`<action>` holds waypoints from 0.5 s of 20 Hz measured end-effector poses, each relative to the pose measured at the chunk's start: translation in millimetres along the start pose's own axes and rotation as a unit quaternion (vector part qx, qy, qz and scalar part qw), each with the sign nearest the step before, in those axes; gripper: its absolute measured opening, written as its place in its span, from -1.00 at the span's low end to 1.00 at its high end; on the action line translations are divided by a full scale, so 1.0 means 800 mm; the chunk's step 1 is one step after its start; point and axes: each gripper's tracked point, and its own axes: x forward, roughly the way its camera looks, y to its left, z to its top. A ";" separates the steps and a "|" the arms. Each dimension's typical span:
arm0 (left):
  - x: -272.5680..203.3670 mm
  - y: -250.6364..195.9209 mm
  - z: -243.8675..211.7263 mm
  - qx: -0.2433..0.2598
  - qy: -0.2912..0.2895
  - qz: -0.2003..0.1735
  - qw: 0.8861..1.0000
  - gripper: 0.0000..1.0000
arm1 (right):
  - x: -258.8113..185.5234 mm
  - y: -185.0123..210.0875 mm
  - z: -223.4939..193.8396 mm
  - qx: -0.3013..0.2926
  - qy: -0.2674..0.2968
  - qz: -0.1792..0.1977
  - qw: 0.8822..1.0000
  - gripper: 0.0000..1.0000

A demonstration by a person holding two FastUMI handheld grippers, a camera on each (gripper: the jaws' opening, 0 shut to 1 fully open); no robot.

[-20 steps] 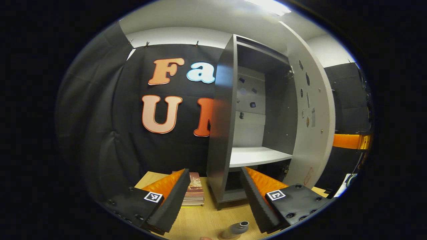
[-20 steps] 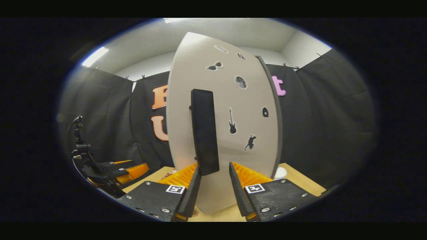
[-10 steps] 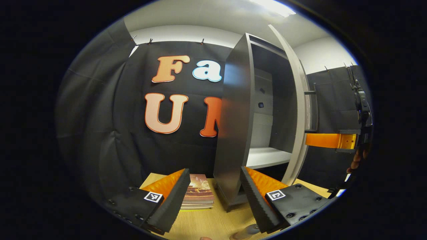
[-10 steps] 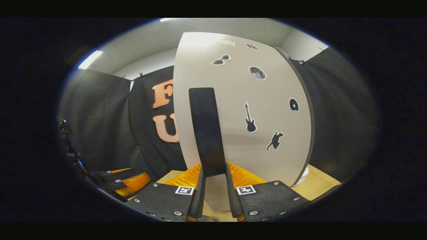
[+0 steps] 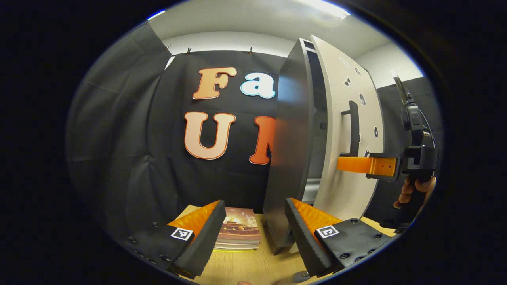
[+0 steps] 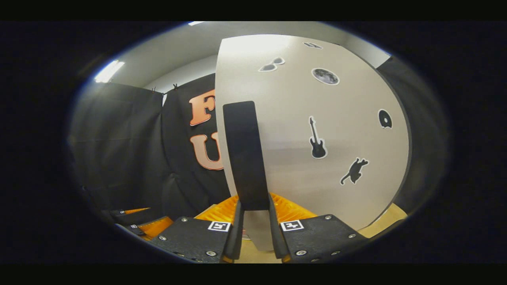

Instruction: Open the cabinet door with the right hand, grasp the bottle in the cabinet with the left hand and place it on the coaster, then close the cabinet door with the right hand.

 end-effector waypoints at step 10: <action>0.005 -0.007 0.002 0.001 0.003 0.031 1.000 0.95 | 0.018 0.002 -0.002 -0.005 -0.005 0.022 1.000 -0.36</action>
